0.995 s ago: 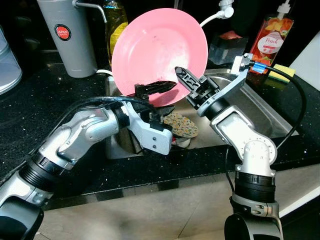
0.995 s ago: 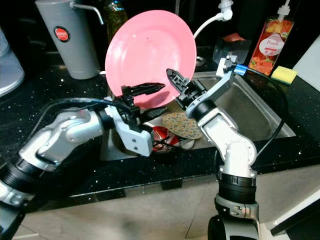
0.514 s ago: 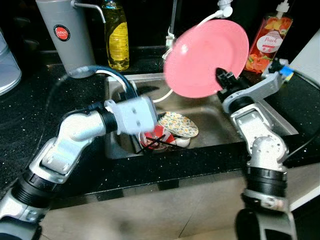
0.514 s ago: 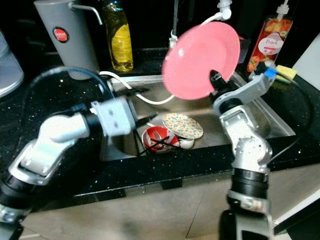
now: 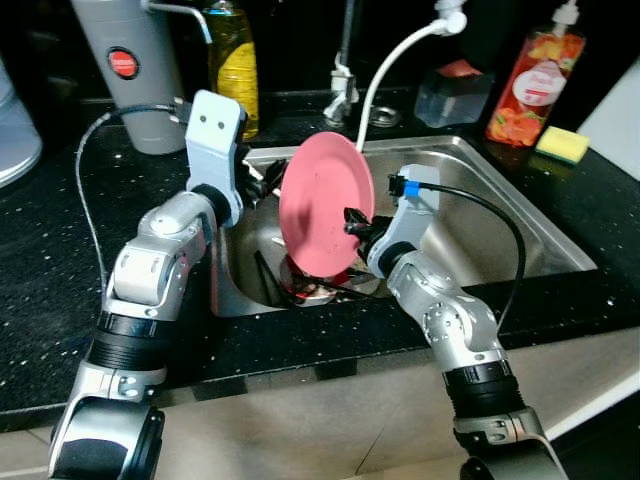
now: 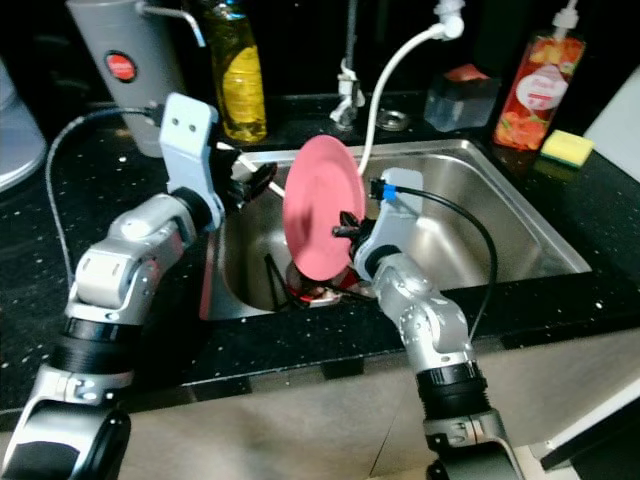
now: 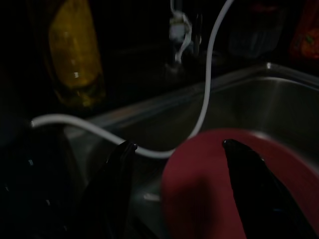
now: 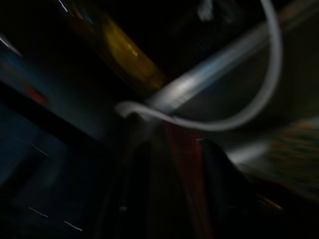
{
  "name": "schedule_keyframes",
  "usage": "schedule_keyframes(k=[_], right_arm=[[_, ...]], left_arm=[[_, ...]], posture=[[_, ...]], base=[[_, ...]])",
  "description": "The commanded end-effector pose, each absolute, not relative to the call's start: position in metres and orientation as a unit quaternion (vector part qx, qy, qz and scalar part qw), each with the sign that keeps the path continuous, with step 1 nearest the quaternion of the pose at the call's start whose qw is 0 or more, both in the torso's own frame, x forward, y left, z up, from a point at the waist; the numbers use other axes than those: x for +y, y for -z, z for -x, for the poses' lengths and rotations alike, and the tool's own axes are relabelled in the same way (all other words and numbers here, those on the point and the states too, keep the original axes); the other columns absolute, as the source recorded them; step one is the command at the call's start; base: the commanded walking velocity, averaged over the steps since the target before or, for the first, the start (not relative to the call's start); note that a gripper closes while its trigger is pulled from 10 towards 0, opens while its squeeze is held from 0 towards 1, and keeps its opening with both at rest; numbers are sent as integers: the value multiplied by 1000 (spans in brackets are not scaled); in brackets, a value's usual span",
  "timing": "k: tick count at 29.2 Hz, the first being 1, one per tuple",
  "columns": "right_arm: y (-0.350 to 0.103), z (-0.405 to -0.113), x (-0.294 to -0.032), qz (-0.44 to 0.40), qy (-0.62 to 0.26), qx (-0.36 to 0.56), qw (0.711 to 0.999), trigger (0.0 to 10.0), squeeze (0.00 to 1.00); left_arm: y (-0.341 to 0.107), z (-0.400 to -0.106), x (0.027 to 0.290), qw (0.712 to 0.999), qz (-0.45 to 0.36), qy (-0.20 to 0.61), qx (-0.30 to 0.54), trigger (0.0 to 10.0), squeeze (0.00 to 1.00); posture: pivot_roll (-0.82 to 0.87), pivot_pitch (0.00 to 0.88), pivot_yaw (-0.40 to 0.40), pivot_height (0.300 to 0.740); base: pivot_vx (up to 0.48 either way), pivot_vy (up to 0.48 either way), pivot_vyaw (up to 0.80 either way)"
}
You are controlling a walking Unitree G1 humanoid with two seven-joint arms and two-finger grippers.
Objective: Kitchen organization
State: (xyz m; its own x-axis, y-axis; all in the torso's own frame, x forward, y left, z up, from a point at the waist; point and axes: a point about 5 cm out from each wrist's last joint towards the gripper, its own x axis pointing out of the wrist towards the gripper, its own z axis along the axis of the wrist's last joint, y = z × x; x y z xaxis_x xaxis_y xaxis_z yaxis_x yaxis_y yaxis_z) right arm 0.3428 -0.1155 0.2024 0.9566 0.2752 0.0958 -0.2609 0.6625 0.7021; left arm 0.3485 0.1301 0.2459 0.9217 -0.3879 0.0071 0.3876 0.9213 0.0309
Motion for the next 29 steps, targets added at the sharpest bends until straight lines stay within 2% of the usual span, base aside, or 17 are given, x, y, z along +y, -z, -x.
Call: schedule_keyframes(k=[1, 2, 3, 6, 10, 12, 13, 14, 15, 16, 19, 21, 23, 27, 28, 29], right_arm=[[-217, -342, -129, -451, -152, -38, 879, 10000, 1000], [-225, -343, -139, -465, -144, -68, 871, 10000, 890], [-230, -343, -147, -454, -135, -88, 876, 10000, 0], [-239, -341, -166, -461, -117, -128, 870, 10000, 0], [-248, -336, -173, -466, -119, -153, 864, 10000, 0], [-247, -336, -176, -393, -84, -152, 903, 10000, 0], [-249, -336, -167, -244, -65, -150, 956, 10000, 0], [-249, -336, -167, -244, -65, -150, 956, 10000, 0], [-249, -335, -157, -106, -57, -158, 980, 10000, 0], [-242, -332, -141, -41, -80, -147, 985, 10000, 0], [-232, -334, -133, -35, -79, -107, 990, 10000, 0], [-220, -336, -127, 12, -82, -73, 994, 10000, 0], [-208, -337, -127, 2, -62, -44, 997, 10000, 0], [-206, -337, -130, -21, -38, -50, 998, 10000, 0], [-205, -337, -139, -20, 3, -57, 998, 10000, 0], [-205, -337, -139, -20, 3, -57, 998, 10000, 0]], left_arm=[[-233, -347, 128, 981, -8, 190, 27, 10000, 0], [-231, -347, 127, 982, -6, 187, 34, 10000, 0], [-231, -347, 127, 982, -7, 184, 37, 10000, 0], [-232, -348, 126, 983, 4, 177, 41, 10000, 0], [-233, -349, 126, 984, 4, 176, 36, 10000, 0], [-233, -349, 127, 986, -11, 167, 26, 10000, 0], [-232, -350, 129, 987, -16, 157, 21, 10000, 0], [-232, -350, 129, 987, -16, 157, 21, 10000, 0], [-231, -350, 130, 988, -17, 153, 20, 10000, 0], [-229, -349, 131, 989, -13, 148, 25, 10000, 0], [-229, -350, 130, 988, -7, 150, 27, 10000, 0], [-229, -350, 129, 988, -14, 152, 27, 10000, 0], [-225, -352, 127, 987, -31, 154, 36, 10000, 0], [-224, -353, 124, 987, -39, 149, 34, 10000, 0], [-225, -354, 123, 988, -35, 151, 24, 10000, 0], [-225, -354, 123, 988, -35, 151, 24, 10000, 0]], posture=[[78, 0, -47, 740], [72, 0, -43, 740], [67, 0, -38, 740], [62, 0, -39, 740], [63, 0, -36, 740], [61, 0, -33, 740], [58, 0, -30, 740], [58, 0, -30, 740], [54, 0, -26, 740], [54, 0, -26, 740], [55, 0, -30, 740], [56, 0, -33, 740], [64, 0, -38, 740], [62, 0, -37, 740], [54, 0, -33, 740], [54, 0, -33, 740]], base=[[0, 0, 0], [0, 0, 0], [0, 0, 0], [0, 0, 0], [0, 0, 0], [0, 0, 0], [0, 0, 0], [0, 0, 0], [0, 0, 0], [0, 0, 0], [0, 0, 0], [0, 0, 0], [0, 0, 0], [0, 0, 0], [0, 0, 0], [0, 0, 0]])
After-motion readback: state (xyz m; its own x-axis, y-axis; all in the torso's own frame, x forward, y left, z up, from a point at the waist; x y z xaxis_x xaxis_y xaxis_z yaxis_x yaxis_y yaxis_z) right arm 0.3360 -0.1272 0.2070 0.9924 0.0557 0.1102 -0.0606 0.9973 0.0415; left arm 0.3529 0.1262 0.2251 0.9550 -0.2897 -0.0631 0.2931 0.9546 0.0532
